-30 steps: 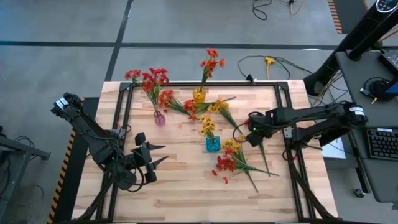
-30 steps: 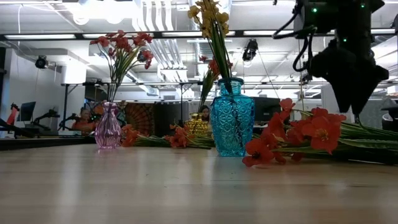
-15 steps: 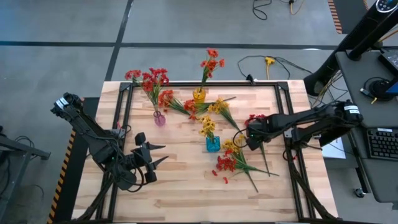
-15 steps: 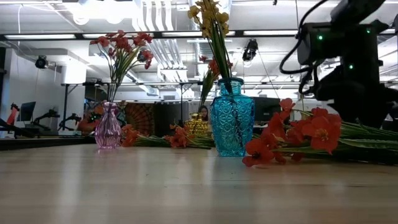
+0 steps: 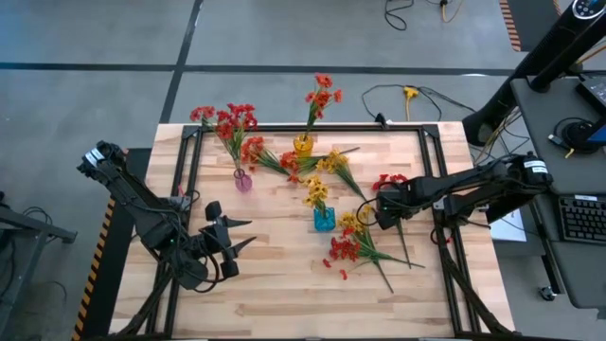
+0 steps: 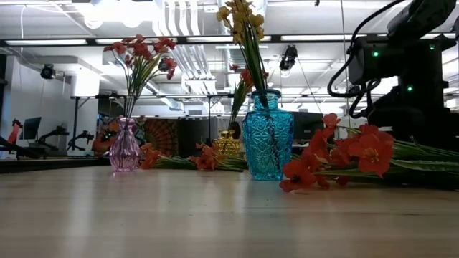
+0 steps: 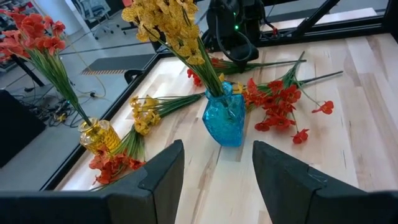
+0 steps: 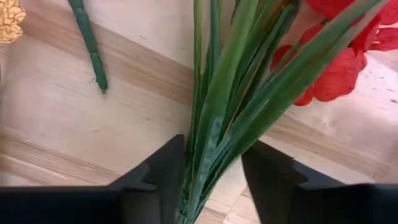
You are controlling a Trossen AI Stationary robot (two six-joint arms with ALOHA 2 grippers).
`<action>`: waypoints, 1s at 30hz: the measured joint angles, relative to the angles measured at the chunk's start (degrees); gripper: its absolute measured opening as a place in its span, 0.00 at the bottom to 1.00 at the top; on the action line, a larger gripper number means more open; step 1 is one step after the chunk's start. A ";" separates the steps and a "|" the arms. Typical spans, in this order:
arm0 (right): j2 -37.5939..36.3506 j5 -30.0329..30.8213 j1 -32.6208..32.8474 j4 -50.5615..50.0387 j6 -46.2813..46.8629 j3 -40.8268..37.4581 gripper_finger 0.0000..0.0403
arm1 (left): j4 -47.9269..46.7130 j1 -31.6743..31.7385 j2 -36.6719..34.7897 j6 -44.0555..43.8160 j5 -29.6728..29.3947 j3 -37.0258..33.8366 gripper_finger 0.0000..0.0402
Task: Sort flowers into vase by color
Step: Put the top red flowers into the purple vase
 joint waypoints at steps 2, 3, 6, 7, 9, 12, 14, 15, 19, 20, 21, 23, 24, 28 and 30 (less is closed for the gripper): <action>-0.02 0.00 0.00 -0.04 0.00 0.00 0.28 | 0.02 0.02 0.00 0.00 -0.02 0.00 0.43; -0.02 0.04 0.00 -0.02 0.02 0.00 0.25 | 0.02 0.02 0.00 0.00 -0.02 0.00 0.43; -0.02 0.35 0.00 0.00 0.02 0.00 0.16 | 0.04 0.02 0.00 0.00 -0.04 0.00 0.43; -0.02 0.35 0.00 0.05 0.04 0.00 0.13 | 0.03 0.02 0.00 0.00 -0.04 0.00 0.43; -0.02 0.37 0.00 0.15 0.24 0.00 0.09 | 0.04 0.02 0.00 0.00 -0.04 0.00 0.43; -0.16 0.38 -0.02 -0.29 0.42 0.17 0.05 | 0.07 0.02 0.02 0.22 -0.09 0.00 0.43; -0.44 0.42 -0.02 -1.02 0.42 1.08 0.04 | 0.08 0.02 0.02 0.22 -0.09 0.00 0.43; -0.68 0.60 -0.02 -1.25 0.32 1.81 0.04 | 0.16 0.02 0.02 0.22 -0.10 0.00 0.43; -2.13 4.71 -0.02 -5.87 -0.76 6.37 0.05 | 0.62 0.02 0.02 0.22 -0.40 0.00 0.43; -2.66 6.76 -0.02 -8.00 -1.31 8.02 0.05 | 0.77 0.02 0.02 0.22 -0.99 0.00 0.43; -3.16 9.12 -0.02 -10.28 -1.58 9.78 0.05 | 0.96 0.02 0.02 0.22 -1.66 0.00 0.43; -4.49 14.27 -0.02 -14.63 -2.10 13.52 0.05 | 1.42 0.02 0.02 0.22 -3.41 -0.01 0.43; -5.21 16.72 -0.02 -16.53 -2.65 15.33 0.05 | 1.80 0.02 0.02 0.23 -4.32 -0.02 0.43; -8.57 25.05 0.17 -20.53 -6.27 22.67 0.05 | 3.29 0.02 0.02 0.25 -6.00 -0.02 0.43; -10.17 29.06 0.79 -19.07 -9.83 25.93 0.05 | 4.21 0.04 0.03 0.25 -6.03 -0.02 0.43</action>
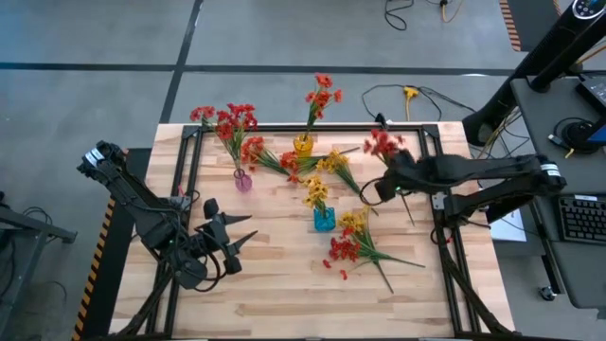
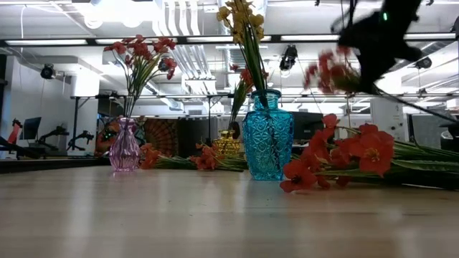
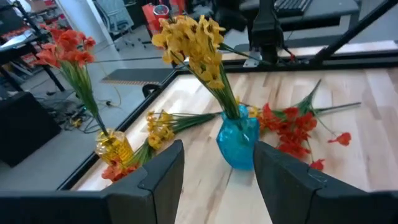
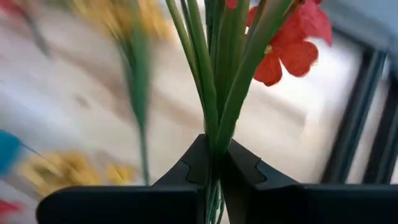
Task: Sort flowers into vase by color
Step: Put the top red flowers into the purple vase
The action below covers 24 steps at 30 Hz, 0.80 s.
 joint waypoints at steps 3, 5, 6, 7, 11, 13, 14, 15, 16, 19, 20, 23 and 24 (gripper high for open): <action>-1.87 4.59 1.68 5.76 -7.98 4.16 0.04 | 0.78 -0.02 0.00 0.00 -1.25 0.00 0.43; -2.70 5.67 3.22 10.95 -14.01 6.47 0.04 | 0.94 0.00 0.00 -0.01 -2.13 0.00 0.43; -2.88 5.91 4.04 13.53 -17.20 7.58 0.04 | 1.34 -0.02 0.00 -0.01 -2.36 -0.01 0.43; -2.99 5.92 4.92 16.18 -20.74 8.73 0.04 | 2.03 -0.02 0.00 -0.02 -2.59 -0.13 0.43; -2.97 5.79 9.01 27.92 -33.82 12.69 0.04 | 3.95 -0.02 0.02 -0.04 -2.86 -0.88 0.43; -2.97 3.98 11.20 34.51 -40.08 13.73 0.04 | 5.79 -0.02 0.02 -0.04 -2.90 -1.19 0.43; -2.97 2.04 12.10 37.45 -42.80 14.09 0.04 | 6.94 -0.02 0.16 -0.05 -2.89 -1.39 0.44; -2.94 -0.65 12.91 40.20 -45.27 14.52 0.04 | 7.75 -0.02 0.50 0.05 -2.91 -1.43 0.44; -2.89 -3.41 13.63 42.03 -47.15 15.13 0.04 | 8.72 -0.02 1.06 0.33 -2.87 -1.44 0.45; -2.53 -11.67 15.26 44.47 -50.26 17.86 0.04 | 12.73 -0.02 3.44 1.70 -0.62 -1.42 0.47; -2.36 -14.20 15.58 44.95 -50.91 18.55 0.04 | 14.69 -0.02 4.41 2.52 0.60 -1.42 0.48; -0.92 -21.99 15.95 49.56 -52.60 18.97 0.04 | 22.35 -0.02 7.79 7.34 3.70 -1.42 0.52; 0.03 -25.11 15.95 51.63 -53.18 18.71 0.04 | 25.46 -0.02 8.82 9.59 4.45 -1.42 0.52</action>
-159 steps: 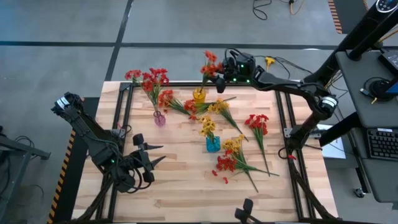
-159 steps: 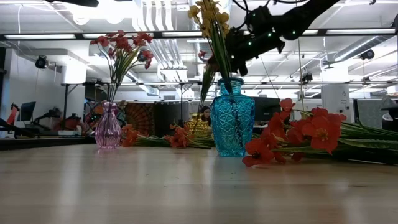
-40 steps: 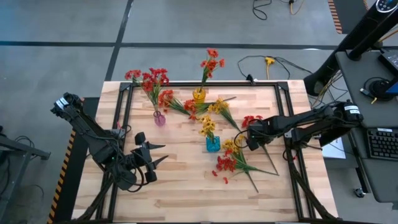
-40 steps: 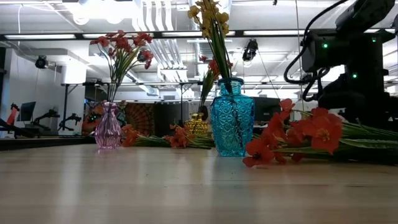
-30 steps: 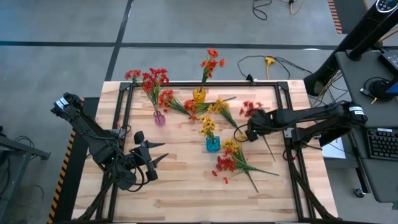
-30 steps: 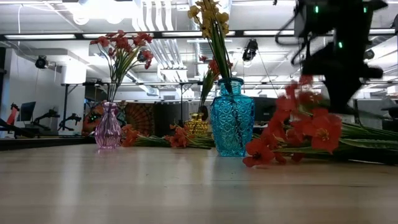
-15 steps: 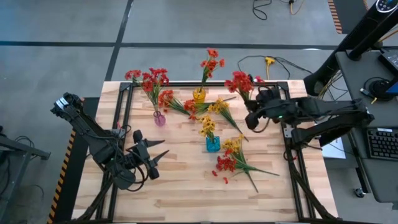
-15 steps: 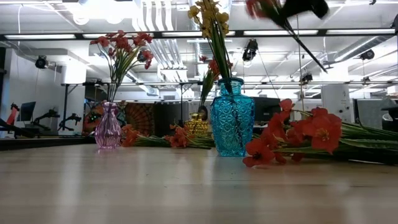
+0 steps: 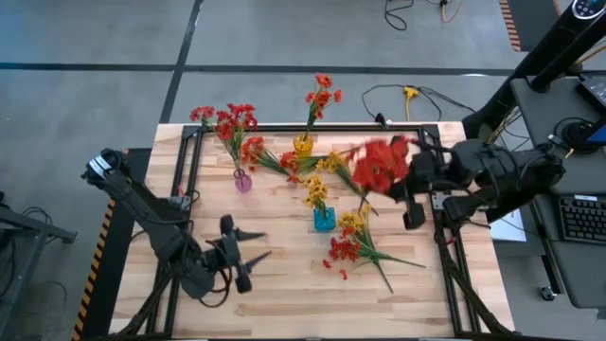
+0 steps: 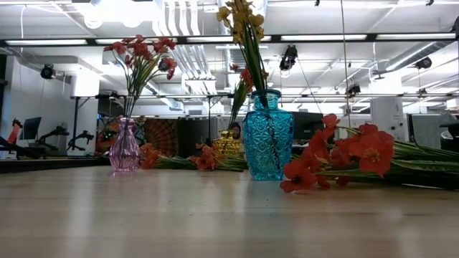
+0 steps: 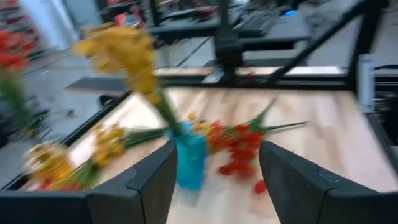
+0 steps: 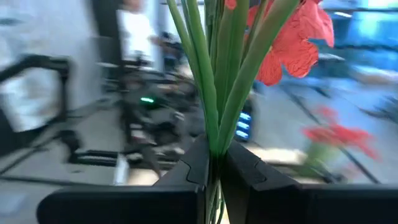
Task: Sort flowers into vase by color
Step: Put the top red flowers into the purple vase
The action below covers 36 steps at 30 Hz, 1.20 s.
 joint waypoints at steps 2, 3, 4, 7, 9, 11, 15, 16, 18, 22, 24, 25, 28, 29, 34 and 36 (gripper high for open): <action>2.04 -5.66 0.00 4.41 -0.60 -0.83 0.04 | 6.78 0.00 1.74 4.88 2.58 0.00 0.54; 3.38 -7.64 0.00 6.45 -0.82 -1.21 0.04 | 10.55 0.00 2.67 7.87 4.01 0.00 0.55; 4.94 -8.88 0.02 8.24 -1.16 -1.36 0.04 | 14.90 -0.01 3.59 11.09 5.43 0.00 0.55; 9.60 -9.67 0.63 12.41 -2.64 -1.36 0.04 | 26.16 -0.36 6.15 20.42 7.92 0.00 0.56; 12.45 -9.64 1.27 14.74 -3.71 -1.36 0.04 | 31.81 -0.55 7.24 25.19 8.01 0.00 0.56; 14.62 -9.64 2.31 15.93 -3.97 -1.27 0.04 | 35.55 -0.51 7.93 28.13 7.84 0.00 0.56; 17.02 -9.67 4.41 20.19 -4.12 -1.04 0.04 | 38.59 0.02 8.03 29.56 7.66 0.02 0.56; 17.61 -9.67 4.85 21.76 -4.18 -0.96 0.04 | 39.19 0.27 8.01 29.81 7.70 0.02 0.56; 19.28 -9.65 5.50 24.67 -4.34 -0.88 0.04 | 40.78 0.81 8.01 30.57 7.78 0.02 0.56; 23.68 -9.63 6.36 27.62 -5.90 -0.95 0.04 | 42.37 2.52 8.45 30.90 10.90 0.04 0.56; 25.46 -9.60 6.57 28.83 -6.31 -0.97 0.04 | 43.37 3.29 9.24 30.93 12.77 0.04 0.56; 26.06 -9.59 6.60 28.93 -6.50 -0.97 0.04 | 43.98 3.56 9.67 31.04 13.48 0.04 0.56; 27.60 -9.57 6.68 28.96 -6.94 -0.87 0.04 | 44.36 3.78 10.86 32.11 14.59 0.04 0.56; 28.16 -9.52 6.75 29.15 -7.32 -0.88 0.04 | 44.36 3.78 11.24 32.36 14.63 0.04 0.56; 31.59 -9.45 6.75 36.24 -7.90 -0.86 0.04 | 45.26 4.31 12.17 32.42 14.81 0.04 0.56; 33.30 -9.42 6.73 38.49 -8.14 -0.74 0.04 | 45.28 4.67 12.30 32.29 14.81 0.04 0.56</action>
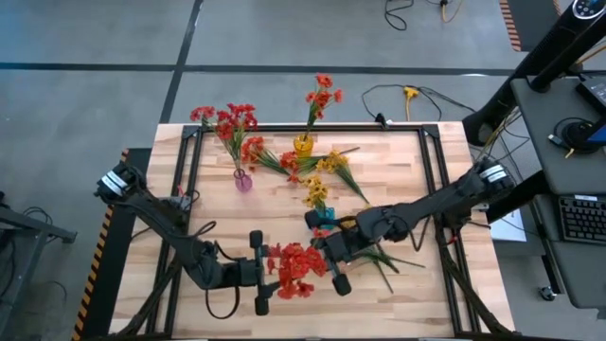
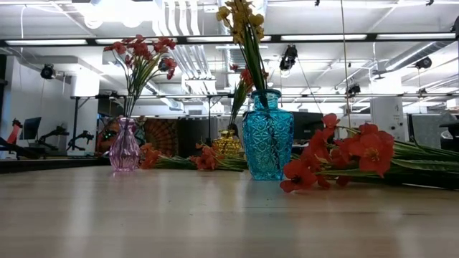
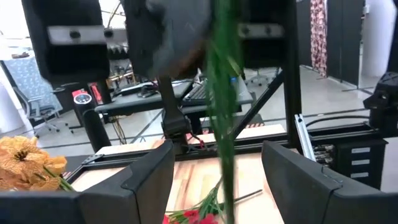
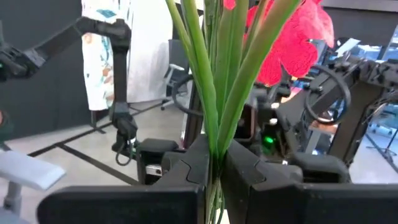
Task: Sort flowers into vase by color
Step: Put the top red flowers into the purple vase
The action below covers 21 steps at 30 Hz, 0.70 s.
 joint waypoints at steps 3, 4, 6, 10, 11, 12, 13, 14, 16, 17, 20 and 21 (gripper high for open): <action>1.88 1.61 0.00 0.44 -0.93 0.82 0.04 | 0.54 0.13 0.08 0.34 0.00 0.00 0.55; 2.40 2.53 0.00 0.55 -1.16 1.25 0.04 | 0.61 0.12 0.08 0.50 0.00 0.00 0.54; 2.73 4.07 0.00 0.80 -2.15 1.55 0.04 | 0.60 0.10 0.08 0.57 0.00 0.00 0.50; 3.31 5.42 0.00 0.65 -2.92 1.76 0.04 | -0.06 0.02 0.08 0.49 -0.04 0.00 0.35; 3.31 5.88 0.00 0.47 -2.96 1.76 0.04 | -0.66 0.05 0.08 0.16 -0.18 0.00 0.29; 3.30 6.07 0.00 0.37 -3.17 1.76 0.05 | -1.07 0.00 0.08 0.07 -0.21 0.00 0.24; 3.14 6.32 0.01 0.20 -3.26 1.76 0.05 | -1.37 0.00 0.08 0.03 -0.28 0.00 0.18; 3.06 6.79 0.03 0.04 -3.18 1.74 0.06 | -1.55 -0.01 0.08 -0.06 -0.46 0.00 0.12; 2.72 6.98 0.08 -0.37 -2.85 1.74 0.08 | -1.77 -0.13 0.08 -0.17 -0.53 0.00 0.04; 2.55 7.00 0.08 -0.89 -2.85 1.74 0.09 | -1.82 -0.11 0.08 -0.35 -0.61 0.00 0.02; 2.08 7.36 0.02 -2.16 -2.72 1.74 0.13 | -2.05 -0.14 0.08 -0.43 -1.34 0.00 0.03; 2.00 7.38 0.00 -2.51 -2.29 1.74 0.15 | -2.15 -0.17 0.08 -0.45 -1.62 0.00 0.02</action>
